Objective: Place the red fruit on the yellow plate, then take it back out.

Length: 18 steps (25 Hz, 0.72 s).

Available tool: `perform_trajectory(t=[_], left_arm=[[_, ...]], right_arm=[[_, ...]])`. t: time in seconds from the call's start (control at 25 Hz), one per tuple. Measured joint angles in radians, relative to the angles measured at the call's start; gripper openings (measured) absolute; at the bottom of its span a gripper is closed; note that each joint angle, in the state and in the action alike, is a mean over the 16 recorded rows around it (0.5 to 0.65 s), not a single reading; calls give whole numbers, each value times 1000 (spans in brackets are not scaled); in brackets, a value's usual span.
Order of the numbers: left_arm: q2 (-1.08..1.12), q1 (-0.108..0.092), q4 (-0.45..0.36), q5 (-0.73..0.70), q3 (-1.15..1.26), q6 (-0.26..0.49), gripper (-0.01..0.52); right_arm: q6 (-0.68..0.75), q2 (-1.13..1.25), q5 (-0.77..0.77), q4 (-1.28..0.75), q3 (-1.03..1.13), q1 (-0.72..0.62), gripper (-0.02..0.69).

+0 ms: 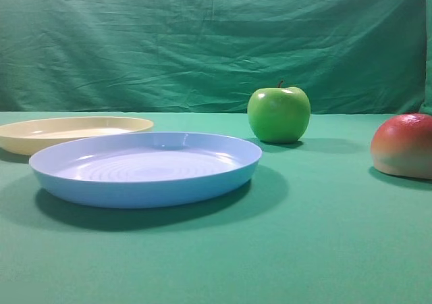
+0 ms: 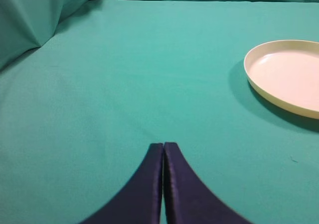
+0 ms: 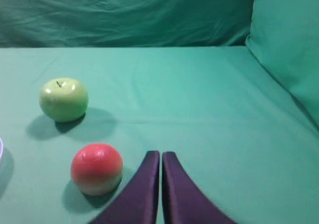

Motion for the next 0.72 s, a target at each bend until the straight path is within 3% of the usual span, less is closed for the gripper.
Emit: perform_trajectory(t=[0.32, 0.72], left_arm=[[0, 0, 0, 0, 0, 0, 0], [0, 0, 0, 0, 0, 0, 0]], right_arm=[[4, -15, -102, 0, 158, -8, 0], [8, -15, -133, 0, 194, -8, 0]])
